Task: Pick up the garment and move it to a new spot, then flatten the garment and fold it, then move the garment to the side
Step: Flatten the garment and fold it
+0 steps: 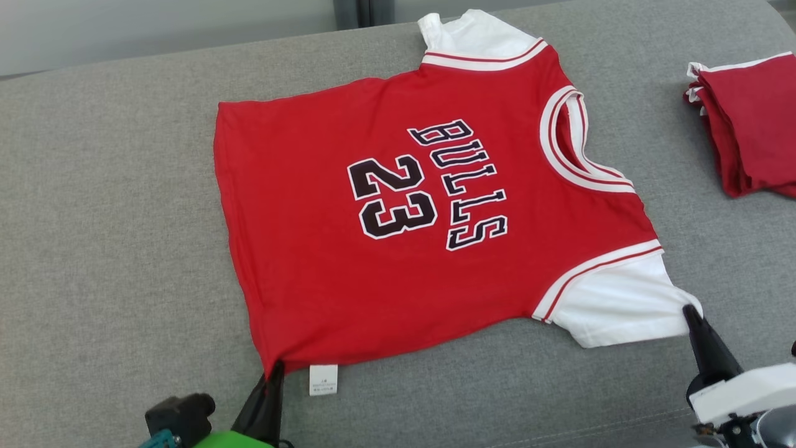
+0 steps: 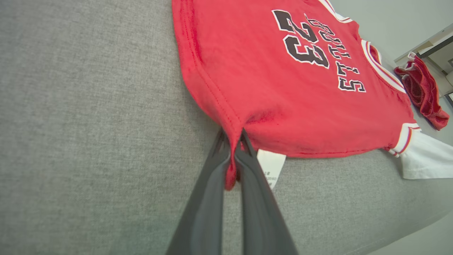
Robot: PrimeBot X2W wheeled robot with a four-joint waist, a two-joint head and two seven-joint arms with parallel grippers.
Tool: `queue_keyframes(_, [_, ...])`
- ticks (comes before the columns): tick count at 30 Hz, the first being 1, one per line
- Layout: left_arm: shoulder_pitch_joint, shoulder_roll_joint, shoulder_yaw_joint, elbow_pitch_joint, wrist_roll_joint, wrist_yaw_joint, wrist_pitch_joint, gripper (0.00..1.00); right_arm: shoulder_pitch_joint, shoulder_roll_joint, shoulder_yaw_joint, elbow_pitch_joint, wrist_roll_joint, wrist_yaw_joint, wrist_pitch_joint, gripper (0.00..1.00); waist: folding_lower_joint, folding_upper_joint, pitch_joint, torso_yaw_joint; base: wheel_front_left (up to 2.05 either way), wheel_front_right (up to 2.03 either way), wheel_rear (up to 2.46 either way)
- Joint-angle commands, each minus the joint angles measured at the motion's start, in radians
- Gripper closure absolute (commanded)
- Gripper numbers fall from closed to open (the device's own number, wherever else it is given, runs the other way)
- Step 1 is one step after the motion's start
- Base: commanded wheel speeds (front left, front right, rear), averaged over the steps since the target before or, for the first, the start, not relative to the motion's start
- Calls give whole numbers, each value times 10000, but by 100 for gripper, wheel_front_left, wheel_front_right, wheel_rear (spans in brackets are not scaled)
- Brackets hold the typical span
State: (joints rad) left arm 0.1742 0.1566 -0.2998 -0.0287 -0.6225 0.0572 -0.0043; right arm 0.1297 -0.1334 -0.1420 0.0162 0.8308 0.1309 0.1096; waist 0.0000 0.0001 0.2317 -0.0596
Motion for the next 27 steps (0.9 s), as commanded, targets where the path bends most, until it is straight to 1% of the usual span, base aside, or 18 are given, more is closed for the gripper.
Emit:
queue_keyframes(1, [-447, 108, -15, -172, -6, -29, 200, 100, -436, -98, -84, -137, -98, -6, 130, 100, 0, -1, -2, 2, 0, 0, 0])
queue_keyframes(6, [-1482, 439, 32, -630, -11, 188, 1299, 100, -1888, -294, -186, -186, -292, -4, 897, 100, 0, -1, 139, 37, 0, 0, 0])
queue_keyframes(9, [-2139, 546, 123, -798, -136, 408, 2026, 100, -2886, -432, -239, 58, -688, -4, 1332, 100, 0, -1, 333, 71, 0, 0, 0])
queue_keyframes(12, [-2983, 682, 173, -819, -97, 635, 2752, 100, -4023, -625, -146, 472, -1178, -4, 1833, 100, 0, -1, 643, 183, 0, 0, 0])
queue_keyframes(15, [-3721, 628, 210, -640, -269, 789, 3340, 100, -4992, -763, 38, 976, -1645, -4, 2191, 100, 0, -1, 947, 289, 0, 0, 0])
queue_keyframes(16, [-4039, 699, 212, -507, -195, 852, 3524, 100, -5370, -782, 107, 1220, -1805, -4, 2289, 100, 0, -1, 1058, 319, 0, 0, 0])
queue_keyframes(18, [-4530, 709, 174, -205, -139, 914, 3823, 100, -5951, -860, 114, 1684, -2125, -4, 2336, 100, 0, -1, 1251, 388, 0, 0, 0])
queue_keyframes(19, [-4708, 627, 145, -20, -218, 947, 3962, 98, -6180, -872, 97, 1898, -2266, -4, 2300, 100, 0, -1, 1316, 430, 0, 0, 0])
queue_keyframes(20, [-4928, 639, 108, 189, -182, 933, 4055, 59, -6465, -884, 152, 2076, -2451, -3, 2144, 70, 0, -1, 1380, 460, 0, 0, 0])
queue_keyframes(21, [-5114, 737, 68, 340, -18, 916, 4085, 0, -6665, -883, 189, 2266, -2540, -4, 2039, 0, 0, -1, 1423, 467, 0, 0, 0])
queue_keyframes(22, [-5262, 801, 8, 536, 63, 921, 4110, 0, -6815, -892, 225, 2499, -2680, -4, 1878, 0, 0, -1, 1449, 464, 0, 0, 0])
queue_keyframes(25, [-5251, 714, -38, 722, 47, 854, 4002, 0, -7013, -935, 402, 2690, -2694, -3, 1408, 0, 0, -1, 1446, 446, 0, 0, 0])
queue_keyframes(27, [-4990, 905, 59, 694, 208, 914, 3776, 0, -6769, -1066, 498, 2578, -2599, -4, 1111, 0, 0, -1, 1409, 420, 0, 0, 0])
